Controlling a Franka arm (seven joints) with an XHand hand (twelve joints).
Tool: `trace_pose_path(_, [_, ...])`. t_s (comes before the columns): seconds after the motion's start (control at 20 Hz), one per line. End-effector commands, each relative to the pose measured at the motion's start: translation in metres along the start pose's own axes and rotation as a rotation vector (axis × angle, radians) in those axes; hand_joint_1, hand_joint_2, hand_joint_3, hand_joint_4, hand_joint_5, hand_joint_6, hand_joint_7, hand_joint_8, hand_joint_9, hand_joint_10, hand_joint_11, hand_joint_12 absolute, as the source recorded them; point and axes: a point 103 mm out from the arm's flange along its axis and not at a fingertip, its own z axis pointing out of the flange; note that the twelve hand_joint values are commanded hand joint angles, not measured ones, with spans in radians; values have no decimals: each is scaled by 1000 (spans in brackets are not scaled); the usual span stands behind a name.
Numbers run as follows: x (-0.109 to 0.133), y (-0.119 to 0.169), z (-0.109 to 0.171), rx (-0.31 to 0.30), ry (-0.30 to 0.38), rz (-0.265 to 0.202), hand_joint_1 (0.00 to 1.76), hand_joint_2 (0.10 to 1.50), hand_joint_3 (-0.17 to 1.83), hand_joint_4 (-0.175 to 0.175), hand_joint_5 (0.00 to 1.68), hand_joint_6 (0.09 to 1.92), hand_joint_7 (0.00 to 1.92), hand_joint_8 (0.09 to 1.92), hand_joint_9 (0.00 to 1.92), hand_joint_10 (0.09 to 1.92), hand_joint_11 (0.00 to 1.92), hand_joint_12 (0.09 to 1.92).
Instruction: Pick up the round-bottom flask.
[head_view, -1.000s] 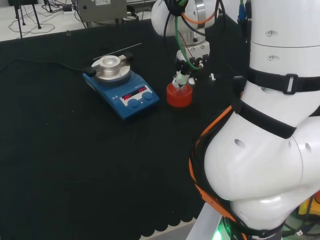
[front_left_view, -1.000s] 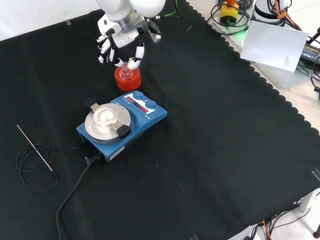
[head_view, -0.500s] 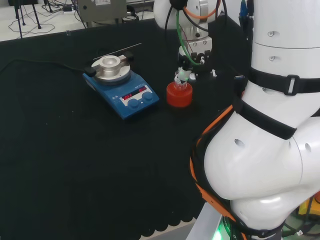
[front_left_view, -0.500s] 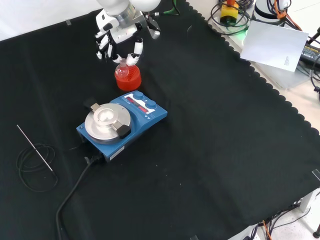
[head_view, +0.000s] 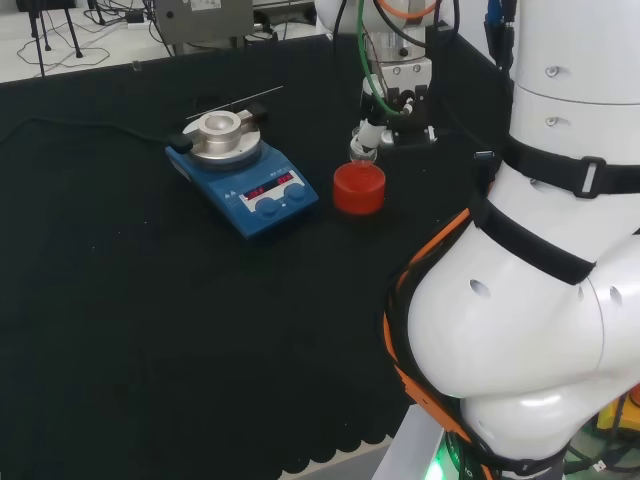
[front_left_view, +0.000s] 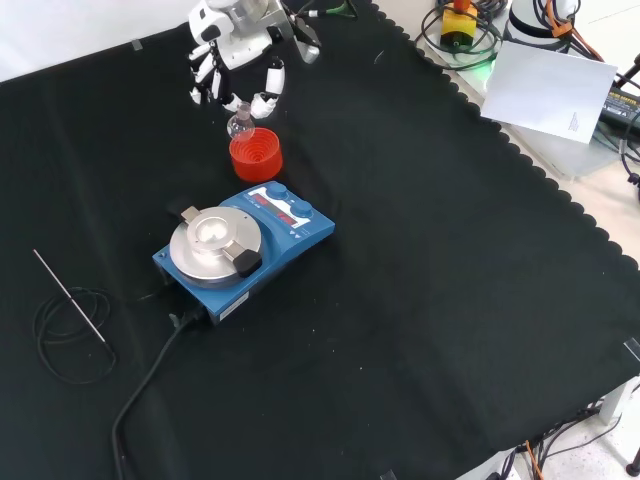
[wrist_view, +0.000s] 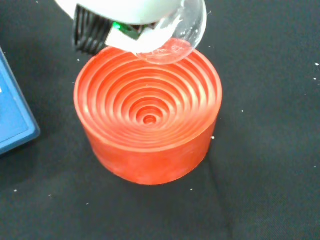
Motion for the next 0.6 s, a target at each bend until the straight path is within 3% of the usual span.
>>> trace_pose_path(0.05, [7,-14,-22,-2,8,-3,1106,650,896,20,1063,1154,343,596,481,631,14,1396])
trace_pose_path(0.35, [4,-26,-39,0,13,-11,1109,644,906,13,1066,1154,342,597,478,632,9,1396])
trace_pose_path(0.6, [16,-29,-48,-1,30,-22,1109,642,909,11,1067,1155,342,597,476,632,9,1396])
